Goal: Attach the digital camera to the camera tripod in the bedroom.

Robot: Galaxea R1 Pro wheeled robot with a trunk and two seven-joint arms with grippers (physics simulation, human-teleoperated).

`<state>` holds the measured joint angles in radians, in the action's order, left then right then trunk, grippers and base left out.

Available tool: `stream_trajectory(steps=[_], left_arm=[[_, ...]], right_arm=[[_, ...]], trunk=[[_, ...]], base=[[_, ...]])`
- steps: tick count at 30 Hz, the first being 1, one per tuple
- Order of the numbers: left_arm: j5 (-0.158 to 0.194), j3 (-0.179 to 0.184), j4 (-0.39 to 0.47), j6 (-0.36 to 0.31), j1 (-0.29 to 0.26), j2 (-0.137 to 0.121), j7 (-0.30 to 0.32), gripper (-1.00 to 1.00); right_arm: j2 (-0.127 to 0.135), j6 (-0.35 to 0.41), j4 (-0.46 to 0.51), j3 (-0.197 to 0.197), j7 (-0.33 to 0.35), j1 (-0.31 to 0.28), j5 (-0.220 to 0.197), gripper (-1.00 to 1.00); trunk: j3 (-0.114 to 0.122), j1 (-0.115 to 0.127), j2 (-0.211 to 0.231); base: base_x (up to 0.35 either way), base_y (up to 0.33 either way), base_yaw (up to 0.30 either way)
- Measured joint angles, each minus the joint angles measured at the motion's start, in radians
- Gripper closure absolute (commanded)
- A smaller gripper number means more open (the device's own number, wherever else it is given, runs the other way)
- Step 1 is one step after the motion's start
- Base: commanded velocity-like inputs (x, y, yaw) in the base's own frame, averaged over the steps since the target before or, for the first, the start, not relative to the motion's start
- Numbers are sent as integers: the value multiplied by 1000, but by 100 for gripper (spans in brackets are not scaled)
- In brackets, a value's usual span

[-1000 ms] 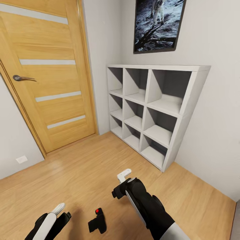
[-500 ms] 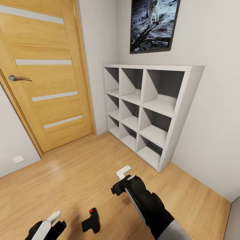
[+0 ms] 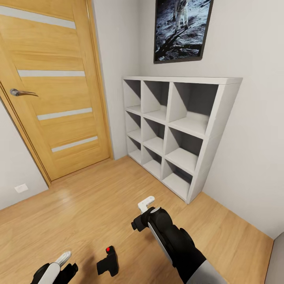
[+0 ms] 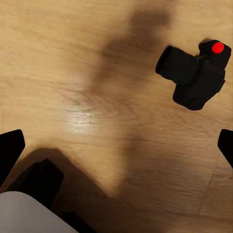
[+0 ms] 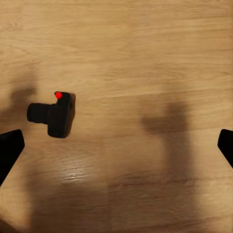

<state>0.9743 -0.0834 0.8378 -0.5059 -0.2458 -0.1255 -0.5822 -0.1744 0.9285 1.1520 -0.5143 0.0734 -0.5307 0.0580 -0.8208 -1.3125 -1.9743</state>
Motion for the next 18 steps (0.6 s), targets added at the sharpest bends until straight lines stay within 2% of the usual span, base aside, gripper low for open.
stream_trajectory(steps=[18], left_arm=[[4, -3, 1, -4, 4, -2, 0, -100]], right_arm=[[0, 0, -5, -1, -1, 0, 0, -100]], trunk=[[0, 0, 0]], base=[[0, -6, 0]])
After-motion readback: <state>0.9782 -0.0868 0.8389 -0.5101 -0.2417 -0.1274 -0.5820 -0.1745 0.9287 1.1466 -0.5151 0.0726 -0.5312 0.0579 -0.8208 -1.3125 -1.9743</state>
